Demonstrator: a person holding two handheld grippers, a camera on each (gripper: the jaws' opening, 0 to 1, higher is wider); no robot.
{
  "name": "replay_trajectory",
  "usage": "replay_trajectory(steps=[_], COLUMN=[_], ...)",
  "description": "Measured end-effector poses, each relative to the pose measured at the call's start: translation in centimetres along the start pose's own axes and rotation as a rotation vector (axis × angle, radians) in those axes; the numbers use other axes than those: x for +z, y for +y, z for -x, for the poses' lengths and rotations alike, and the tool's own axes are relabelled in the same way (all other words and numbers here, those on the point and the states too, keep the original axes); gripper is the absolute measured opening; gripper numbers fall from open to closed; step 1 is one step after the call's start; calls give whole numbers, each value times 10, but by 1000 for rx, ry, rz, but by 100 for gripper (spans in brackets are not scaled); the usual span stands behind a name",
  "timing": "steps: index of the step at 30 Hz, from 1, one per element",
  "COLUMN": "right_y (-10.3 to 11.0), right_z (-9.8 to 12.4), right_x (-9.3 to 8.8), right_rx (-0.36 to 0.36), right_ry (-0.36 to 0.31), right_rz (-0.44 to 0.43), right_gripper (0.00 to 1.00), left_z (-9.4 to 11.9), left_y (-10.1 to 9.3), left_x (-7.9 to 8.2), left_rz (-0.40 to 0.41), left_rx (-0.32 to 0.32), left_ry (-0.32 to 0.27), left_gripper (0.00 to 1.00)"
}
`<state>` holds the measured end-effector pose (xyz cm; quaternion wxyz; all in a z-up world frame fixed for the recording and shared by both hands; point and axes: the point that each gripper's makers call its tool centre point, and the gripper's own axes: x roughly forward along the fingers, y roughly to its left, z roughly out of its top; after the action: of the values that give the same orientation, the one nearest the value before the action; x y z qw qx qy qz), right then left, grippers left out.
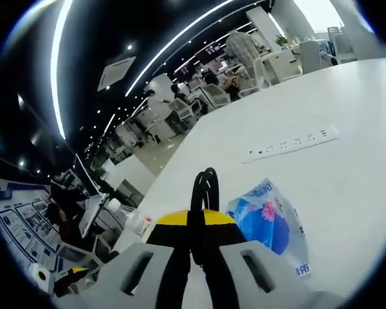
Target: Arrange the tabletop items into an orderly group along one side of the table until the central work area is clear of visible clutter.
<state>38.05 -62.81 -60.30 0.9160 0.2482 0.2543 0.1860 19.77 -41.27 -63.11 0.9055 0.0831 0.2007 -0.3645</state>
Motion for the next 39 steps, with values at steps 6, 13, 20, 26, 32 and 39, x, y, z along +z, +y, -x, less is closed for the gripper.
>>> replay_trajectory(steps=[6,13,20,26,32,39], right_y=[-7,-27,-42,-38,-34,-39], right_z=[15,27,34,55,73,86], right_x=[-8,-7,-9,-29,-48,-68], right_rx=[-14,-20,-37,-53,-67,-85], right_ry=[-6,-19,-30,-30,-20,3], right_rz=[-30,-62,-82,-92,-95,-104], right_gripper=[3,3,3,3,3,3], left_z=[0,0,-1,-1,-2,-2], left_y=[0,0,-1,0,0,-1], left_x=[0,-1,-2,-1,-1,0], left_rz=[1,-6,-9,-12,-15,-17], left_rx=[-4,-15,-19,-15,-13,-16], left_ry=[-6,-6,-1,-9,-10,-11], left_gripper=[100,100,100,100,100,100])
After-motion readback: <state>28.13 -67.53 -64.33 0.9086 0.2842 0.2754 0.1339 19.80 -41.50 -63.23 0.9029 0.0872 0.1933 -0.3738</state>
